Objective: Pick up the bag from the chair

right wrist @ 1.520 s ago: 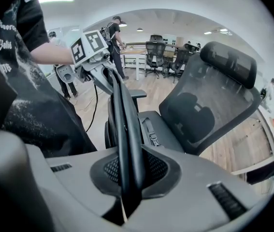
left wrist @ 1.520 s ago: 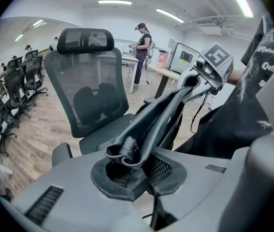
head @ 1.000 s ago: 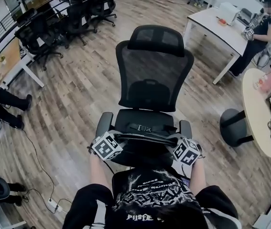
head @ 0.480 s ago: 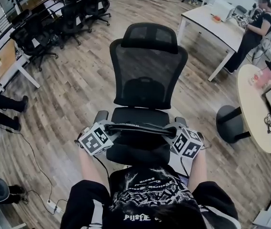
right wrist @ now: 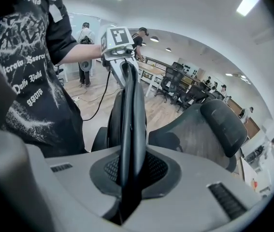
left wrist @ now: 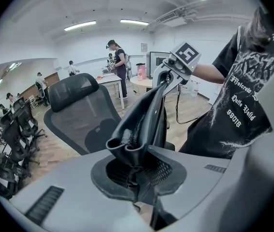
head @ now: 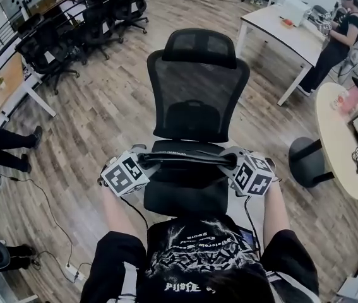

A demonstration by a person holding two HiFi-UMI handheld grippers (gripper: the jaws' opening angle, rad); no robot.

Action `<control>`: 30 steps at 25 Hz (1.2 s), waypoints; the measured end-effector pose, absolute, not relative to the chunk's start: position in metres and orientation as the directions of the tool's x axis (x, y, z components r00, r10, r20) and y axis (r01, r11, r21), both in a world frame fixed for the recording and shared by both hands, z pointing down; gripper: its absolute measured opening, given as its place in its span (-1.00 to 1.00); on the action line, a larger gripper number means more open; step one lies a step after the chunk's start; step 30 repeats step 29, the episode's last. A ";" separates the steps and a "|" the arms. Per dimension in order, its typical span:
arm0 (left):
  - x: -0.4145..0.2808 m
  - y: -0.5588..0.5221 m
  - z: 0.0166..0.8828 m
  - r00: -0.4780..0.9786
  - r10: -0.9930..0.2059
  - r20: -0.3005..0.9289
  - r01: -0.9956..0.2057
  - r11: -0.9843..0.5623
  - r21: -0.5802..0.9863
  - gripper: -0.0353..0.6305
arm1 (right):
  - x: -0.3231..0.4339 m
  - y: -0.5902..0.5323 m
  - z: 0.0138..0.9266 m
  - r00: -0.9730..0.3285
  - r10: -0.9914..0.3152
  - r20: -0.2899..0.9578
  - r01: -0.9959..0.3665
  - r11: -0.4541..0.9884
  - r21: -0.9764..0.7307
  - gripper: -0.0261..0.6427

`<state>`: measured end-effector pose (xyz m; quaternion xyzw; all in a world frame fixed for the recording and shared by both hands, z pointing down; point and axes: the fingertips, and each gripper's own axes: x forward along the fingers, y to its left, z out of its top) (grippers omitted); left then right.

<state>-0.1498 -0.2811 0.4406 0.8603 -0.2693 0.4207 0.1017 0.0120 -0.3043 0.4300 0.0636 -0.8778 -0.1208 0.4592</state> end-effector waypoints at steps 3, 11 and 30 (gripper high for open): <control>-0.152 -0.283 0.446 0.493 -0.374 0.786 -0.556 -0.830 -0.047 -0.75 | 0.009 -0.309 0.437 -0.583 -0.226 0.781 -0.007 0.962 0.273 -0.82; -0.159 -0.275 0.458 0.486 -0.353 0.799 -0.565 -0.825 -0.020 -0.75 | 0.002 -0.303 0.451 -0.576 -0.211 0.790 0.014 0.964 0.267 -0.83; -0.148 -0.260 0.480 0.523 -0.315 0.792 -0.557 -0.830 0.038 -0.75 | 0.013 -0.289 0.464 -0.518 -0.186 0.835 0.058 0.966 0.251 -0.83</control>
